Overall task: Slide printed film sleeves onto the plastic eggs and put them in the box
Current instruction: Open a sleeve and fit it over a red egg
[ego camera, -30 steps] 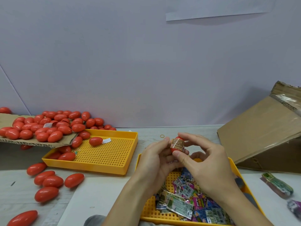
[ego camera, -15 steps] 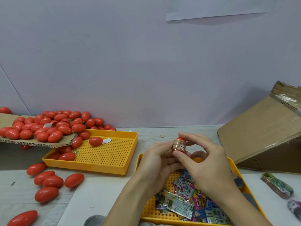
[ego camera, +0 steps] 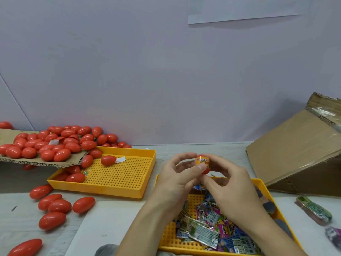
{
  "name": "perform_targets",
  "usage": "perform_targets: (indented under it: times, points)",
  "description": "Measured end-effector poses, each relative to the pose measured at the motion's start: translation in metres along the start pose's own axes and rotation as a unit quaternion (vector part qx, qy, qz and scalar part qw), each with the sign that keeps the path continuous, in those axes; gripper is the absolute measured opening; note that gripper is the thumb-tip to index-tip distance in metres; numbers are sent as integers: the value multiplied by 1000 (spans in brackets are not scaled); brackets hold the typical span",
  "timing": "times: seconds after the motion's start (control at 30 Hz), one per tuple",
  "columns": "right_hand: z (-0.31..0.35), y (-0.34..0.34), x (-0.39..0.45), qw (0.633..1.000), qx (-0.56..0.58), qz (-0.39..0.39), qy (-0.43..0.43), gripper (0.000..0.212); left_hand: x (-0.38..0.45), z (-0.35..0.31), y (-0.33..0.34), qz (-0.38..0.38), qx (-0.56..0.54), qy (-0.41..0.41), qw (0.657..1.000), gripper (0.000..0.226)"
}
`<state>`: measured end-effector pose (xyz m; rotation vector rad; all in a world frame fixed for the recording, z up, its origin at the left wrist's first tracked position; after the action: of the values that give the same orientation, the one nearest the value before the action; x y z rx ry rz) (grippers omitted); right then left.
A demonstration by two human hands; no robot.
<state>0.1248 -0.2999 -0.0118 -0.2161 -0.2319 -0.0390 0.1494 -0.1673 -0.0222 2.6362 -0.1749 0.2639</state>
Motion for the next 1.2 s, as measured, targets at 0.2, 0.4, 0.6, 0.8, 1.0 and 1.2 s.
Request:
perform_targets:
  times: [0.2, 0.4, 0.6, 0.8, 1.0, 1.2]
  points:
    - [-2, 1, 1, 999, -34, -9, -1, 44, 0, 0, 2, 12, 5, -11, 1000, 37]
    - [0, 2, 1, 996, -80, -15, -25, 50, 2, 0, 1, 7, 11, 14, 1000, 36]
    - [14, -3, -5, 972, -189, -107, -90, 35, 1, -3, -5, -1, 150, 77, 986, 27]
    - [19, -2, -7, 976, -160, -118, -92, 24, -1, -12, 2, -1, 176, 84, 981, 43]
    - [12, 0, -7, 992, -85, -96, -6, 28, -4, -16, 2, 17, 220, 90, 971, 13]
    - [0, -13, 0, 984, -15, -95, 147, 13, -1, -12, 0, 12, 201, 59, 978, 20]
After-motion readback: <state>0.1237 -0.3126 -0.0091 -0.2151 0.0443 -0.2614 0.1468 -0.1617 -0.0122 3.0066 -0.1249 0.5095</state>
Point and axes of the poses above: each hand's wrist, its own x-axis towards the middle knuckle, its own y-axis out of the palm, z = x × y, the point moved 5 cm from there along x, towards the middle knuckle, and after that the axes turned 13 degrees about y, right-handed, at the moved point
